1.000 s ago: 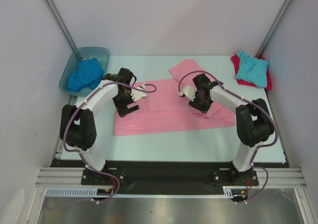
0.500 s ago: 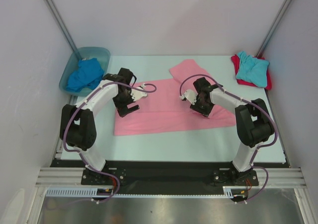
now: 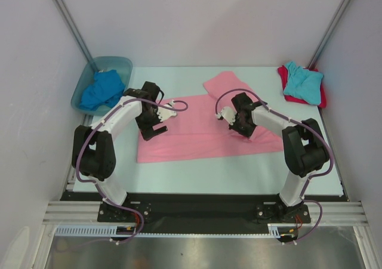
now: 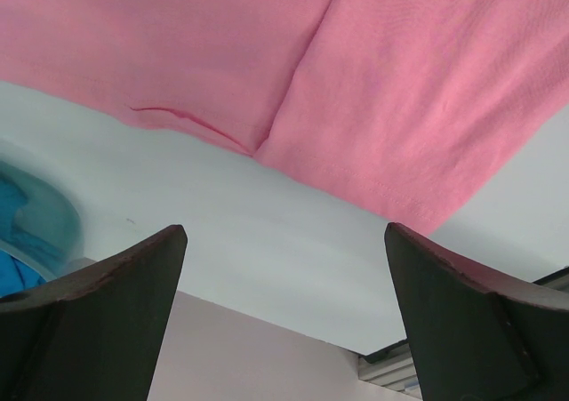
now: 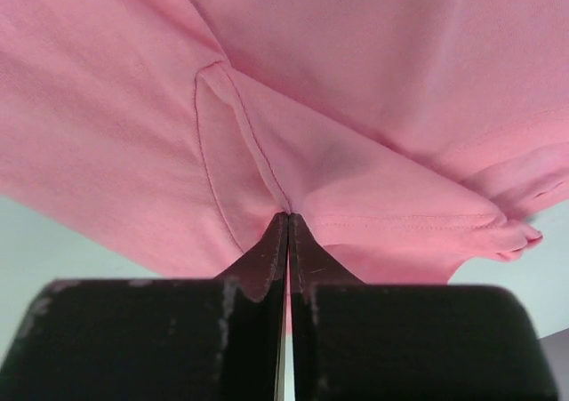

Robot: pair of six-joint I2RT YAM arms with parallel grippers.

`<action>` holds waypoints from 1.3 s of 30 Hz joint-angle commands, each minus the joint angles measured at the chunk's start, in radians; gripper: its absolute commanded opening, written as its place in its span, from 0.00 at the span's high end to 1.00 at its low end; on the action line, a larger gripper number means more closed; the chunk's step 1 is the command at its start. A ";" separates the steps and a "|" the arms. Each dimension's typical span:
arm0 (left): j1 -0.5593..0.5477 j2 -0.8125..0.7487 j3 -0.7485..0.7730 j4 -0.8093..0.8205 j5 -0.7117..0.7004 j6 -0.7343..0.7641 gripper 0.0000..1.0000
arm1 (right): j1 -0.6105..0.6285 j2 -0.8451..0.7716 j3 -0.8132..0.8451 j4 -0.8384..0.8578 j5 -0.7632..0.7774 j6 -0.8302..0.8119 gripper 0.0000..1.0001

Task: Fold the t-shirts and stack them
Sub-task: Fold the tshirt

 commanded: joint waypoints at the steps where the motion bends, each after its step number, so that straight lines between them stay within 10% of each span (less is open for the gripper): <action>1: 0.006 -0.017 0.031 0.009 0.009 -0.002 0.00 | 0.009 -0.025 0.013 0.034 0.024 0.007 1.00; 39: 0.002 0.022 0.046 0.012 0.024 -0.033 0.00 | 0.102 0.139 0.170 0.215 0.151 -0.089 0.98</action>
